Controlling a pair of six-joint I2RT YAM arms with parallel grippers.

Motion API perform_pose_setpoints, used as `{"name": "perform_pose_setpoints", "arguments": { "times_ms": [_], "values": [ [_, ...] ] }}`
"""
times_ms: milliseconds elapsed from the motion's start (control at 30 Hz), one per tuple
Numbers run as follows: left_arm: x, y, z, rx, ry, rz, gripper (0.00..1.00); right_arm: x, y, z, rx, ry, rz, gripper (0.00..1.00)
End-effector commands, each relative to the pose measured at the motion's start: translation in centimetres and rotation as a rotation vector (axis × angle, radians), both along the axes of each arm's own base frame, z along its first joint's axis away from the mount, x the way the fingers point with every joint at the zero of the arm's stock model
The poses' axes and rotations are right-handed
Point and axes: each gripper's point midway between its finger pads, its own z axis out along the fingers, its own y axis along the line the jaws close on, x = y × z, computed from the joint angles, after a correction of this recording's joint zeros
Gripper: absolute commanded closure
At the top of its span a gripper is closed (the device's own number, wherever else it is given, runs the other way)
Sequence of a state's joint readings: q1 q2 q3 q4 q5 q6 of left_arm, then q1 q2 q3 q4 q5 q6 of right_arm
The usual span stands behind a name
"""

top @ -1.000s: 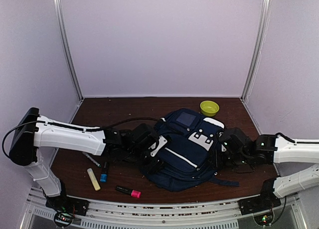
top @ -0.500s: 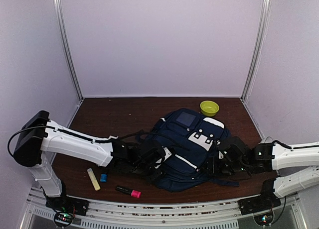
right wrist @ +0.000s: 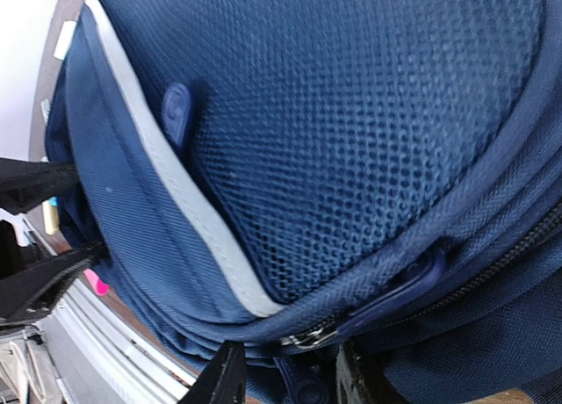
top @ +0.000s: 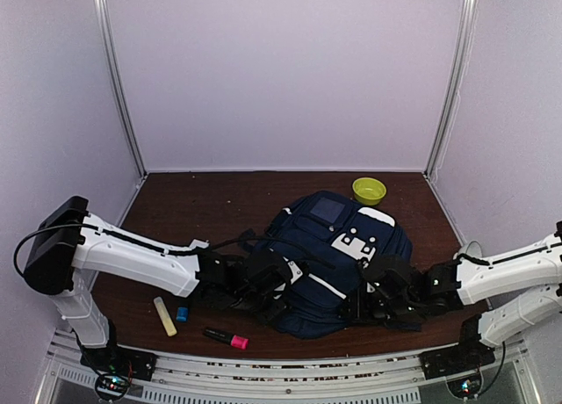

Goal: Pack the student bag
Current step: Hold the student bag at the center of the board, then pick up the second largest pocket of the bag from the student bag.

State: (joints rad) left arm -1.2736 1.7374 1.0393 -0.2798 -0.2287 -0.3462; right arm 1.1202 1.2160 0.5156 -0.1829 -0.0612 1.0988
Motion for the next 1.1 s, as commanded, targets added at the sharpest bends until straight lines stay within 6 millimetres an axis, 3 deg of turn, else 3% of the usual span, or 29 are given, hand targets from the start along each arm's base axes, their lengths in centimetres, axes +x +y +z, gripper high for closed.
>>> {"name": "perform_pose_setpoints", "arguments": {
  "times_ms": [0,233,500,600,900,1067],
  "values": [
    [-1.1,0.5,-1.9,0.038,0.030,-0.022,0.47,-0.7,0.4,-0.3,-0.031,0.015,0.022,0.64],
    [-1.1,0.3,-1.7,0.024,0.027,-0.024,0.48,-2.5,0.4,-0.6,-0.105,0.021,0.088,0.63],
    [-1.2,0.2,-1.8,0.018,0.036,-0.024,0.48,-1.7,1.0,-0.7,-0.115,-0.011,0.068,0.69],
    [-1.3,0.5,-1.8,0.021,0.037,-0.022,0.49,-1.6,1.0,-0.9,-0.129,-0.011,0.065,0.74],
    [-1.2,0.5,-1.4,0.011,0.030,-0.013,0.50,-1.5,0.7,-0.4,-0.131,-0.018,0.052,1.00],
    [-0.6,1.1,0.2,-0.015,-0.004,0.014,0.49,-1.5,0.5,0.7,-0.150,-0.035,0.073,1.00]
  ]
}}
